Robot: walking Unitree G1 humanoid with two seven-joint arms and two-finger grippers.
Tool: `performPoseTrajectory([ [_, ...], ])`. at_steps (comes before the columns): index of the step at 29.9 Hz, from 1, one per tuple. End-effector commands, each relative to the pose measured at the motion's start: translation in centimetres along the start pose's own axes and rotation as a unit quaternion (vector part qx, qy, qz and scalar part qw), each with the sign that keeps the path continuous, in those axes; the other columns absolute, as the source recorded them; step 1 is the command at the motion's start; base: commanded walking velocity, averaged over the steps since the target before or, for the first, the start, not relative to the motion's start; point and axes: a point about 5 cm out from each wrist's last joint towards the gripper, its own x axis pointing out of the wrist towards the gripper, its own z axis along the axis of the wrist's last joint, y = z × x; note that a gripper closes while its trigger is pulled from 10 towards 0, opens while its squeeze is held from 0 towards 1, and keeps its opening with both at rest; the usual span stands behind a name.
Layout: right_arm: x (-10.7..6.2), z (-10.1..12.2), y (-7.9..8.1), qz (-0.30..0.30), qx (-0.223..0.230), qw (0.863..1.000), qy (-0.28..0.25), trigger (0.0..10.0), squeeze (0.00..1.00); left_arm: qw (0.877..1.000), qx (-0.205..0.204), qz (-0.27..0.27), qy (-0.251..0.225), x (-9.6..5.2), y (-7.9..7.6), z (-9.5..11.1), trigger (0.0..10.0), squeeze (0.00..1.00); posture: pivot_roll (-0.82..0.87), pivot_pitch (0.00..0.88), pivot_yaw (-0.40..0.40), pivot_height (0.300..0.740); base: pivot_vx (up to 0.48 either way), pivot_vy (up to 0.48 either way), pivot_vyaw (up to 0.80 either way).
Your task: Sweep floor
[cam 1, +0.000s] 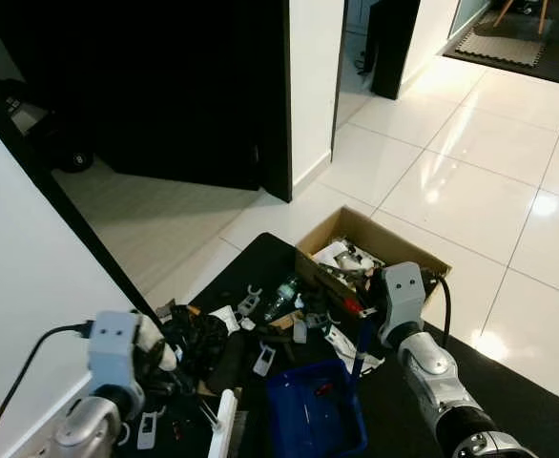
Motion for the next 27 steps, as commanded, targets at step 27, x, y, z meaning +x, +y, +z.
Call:
performPoseTrajectory([
  [27, -0.3, -0.6, 0.3, 0.006, 0.012, 1.000, 0.009, 10.0, 0.00, 0.983, 0.038, -0.132, 0.123, -2.6, -4.0, -5.9, 10.0, 0.00, 0.14, 0.225, 0.043, 0.740, 0.000, 0.000, 0.00],
])
